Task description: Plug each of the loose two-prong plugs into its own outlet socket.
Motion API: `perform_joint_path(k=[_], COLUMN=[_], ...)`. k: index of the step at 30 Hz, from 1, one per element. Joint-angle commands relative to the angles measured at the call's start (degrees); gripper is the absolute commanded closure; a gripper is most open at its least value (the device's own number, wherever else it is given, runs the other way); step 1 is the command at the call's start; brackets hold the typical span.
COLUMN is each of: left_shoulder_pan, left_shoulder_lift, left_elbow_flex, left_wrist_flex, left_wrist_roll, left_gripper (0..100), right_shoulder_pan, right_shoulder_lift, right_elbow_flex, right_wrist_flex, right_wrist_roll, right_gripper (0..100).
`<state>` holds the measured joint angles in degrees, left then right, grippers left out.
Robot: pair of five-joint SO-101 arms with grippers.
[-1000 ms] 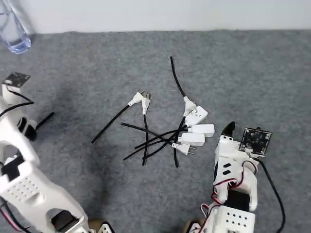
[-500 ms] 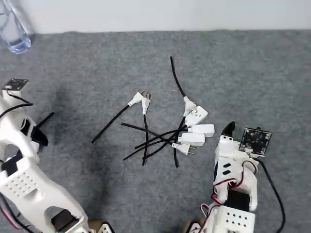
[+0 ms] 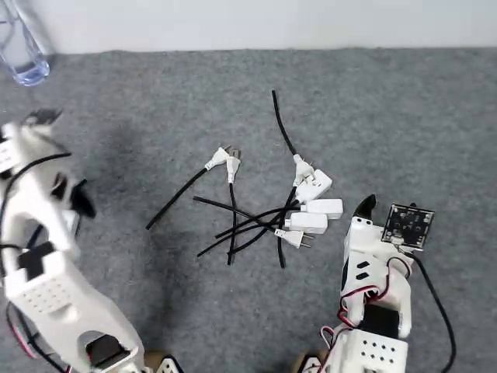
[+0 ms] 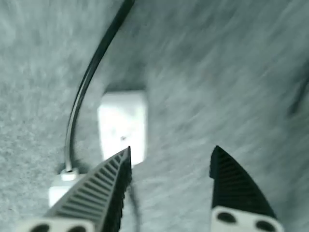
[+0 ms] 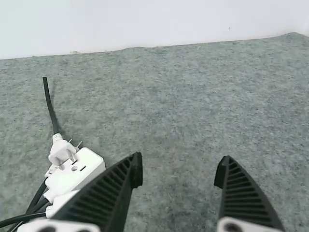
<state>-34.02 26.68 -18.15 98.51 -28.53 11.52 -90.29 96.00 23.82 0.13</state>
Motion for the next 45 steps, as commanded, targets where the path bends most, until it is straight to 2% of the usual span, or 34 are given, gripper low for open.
perform_joint_path(k=[1,6,8,13,19,25,29,36,40,45], left_shoulder_pan=[11.08,22.24,24.70,23.56,22.86,17.23,16.35,16.44,16.44,16.35], left_shoulder_lift=[-7.65,-8.53,-8.62,-9.05,-9.05,-9.05,-9.58,-9.41,-9.32,-9.32], left_elbow_flex=[1.10,8.57,11.82,19.65,28.88,29.32,29.58,29.67,29.67,29.67], left_wrist_flex=[1.85,1.23,-1.58,-10.37,-20.48,-26.37,-26.99,-27.96,-28.57,-28.57], left_wrist_roll=[13.80,19.08,20.48,22.51,22.33,23.65,30.24,30.77,30.77,30.77], left_gripper=[75,75,75,75,75,75,75,75,75,75], right_shoulder_pan=[0.48,2.24,2.07,-0.13,-11.47,-12.26,-14.29,-15.16,-16.66,-17.36], right_shoulder_lift=[0.48,0.40,0.40,0.40,0.48,2.77,13.41,45.93,64.66,81.01], right_elbow_flex=[0.79,0.35,0.35,-2.81,-10.29,-23.12,-30.42,-48.44,-61.98,-75.16], right_wrist_flex=[-0.92,-0.92,-0.84,4.18,17.80,32.75,36.44,37.14,43.30,51.30], right_wrist_roll=[0.70,0.35,0.53,2.20,16.35,18.99,23.65,27.43,28.66,36.75], right_gripper=[74.6,74.6,74.6,74.6,74.6,74.6,74.6,74.6,74.6,74.6])
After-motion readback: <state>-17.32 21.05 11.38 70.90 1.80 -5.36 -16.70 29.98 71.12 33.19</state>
